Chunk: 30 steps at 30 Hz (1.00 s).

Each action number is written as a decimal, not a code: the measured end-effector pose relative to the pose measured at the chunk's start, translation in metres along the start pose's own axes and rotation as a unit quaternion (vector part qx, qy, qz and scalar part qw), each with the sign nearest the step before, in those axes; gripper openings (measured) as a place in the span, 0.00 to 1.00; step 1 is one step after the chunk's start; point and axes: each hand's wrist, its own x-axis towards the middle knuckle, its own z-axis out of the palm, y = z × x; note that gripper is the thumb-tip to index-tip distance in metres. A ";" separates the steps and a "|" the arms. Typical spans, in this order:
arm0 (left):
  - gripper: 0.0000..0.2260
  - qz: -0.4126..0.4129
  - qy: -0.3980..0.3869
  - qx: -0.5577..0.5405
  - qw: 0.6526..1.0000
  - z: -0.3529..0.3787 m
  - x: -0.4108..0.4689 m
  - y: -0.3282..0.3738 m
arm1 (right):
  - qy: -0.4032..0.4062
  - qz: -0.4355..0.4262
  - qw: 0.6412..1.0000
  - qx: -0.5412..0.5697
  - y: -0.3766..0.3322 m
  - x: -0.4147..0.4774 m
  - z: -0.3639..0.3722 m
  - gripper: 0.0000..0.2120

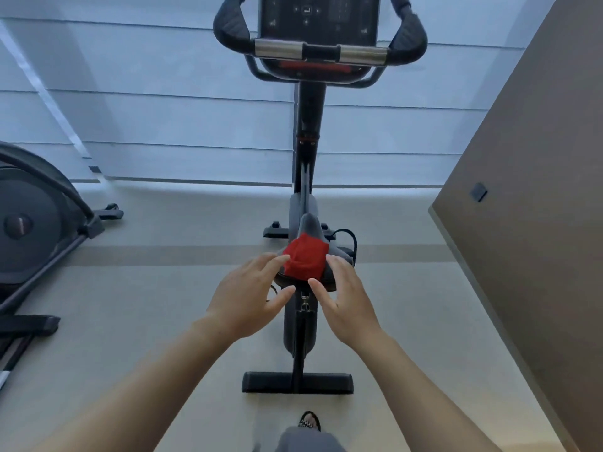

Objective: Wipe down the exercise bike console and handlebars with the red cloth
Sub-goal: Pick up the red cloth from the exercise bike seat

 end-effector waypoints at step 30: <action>0.26 0.204 -0.171 -0.074 0.961 0.051 0.180 -0.121 | 0.083 0.282 0.953 -0.080 0.011 0.104 0.107 0.32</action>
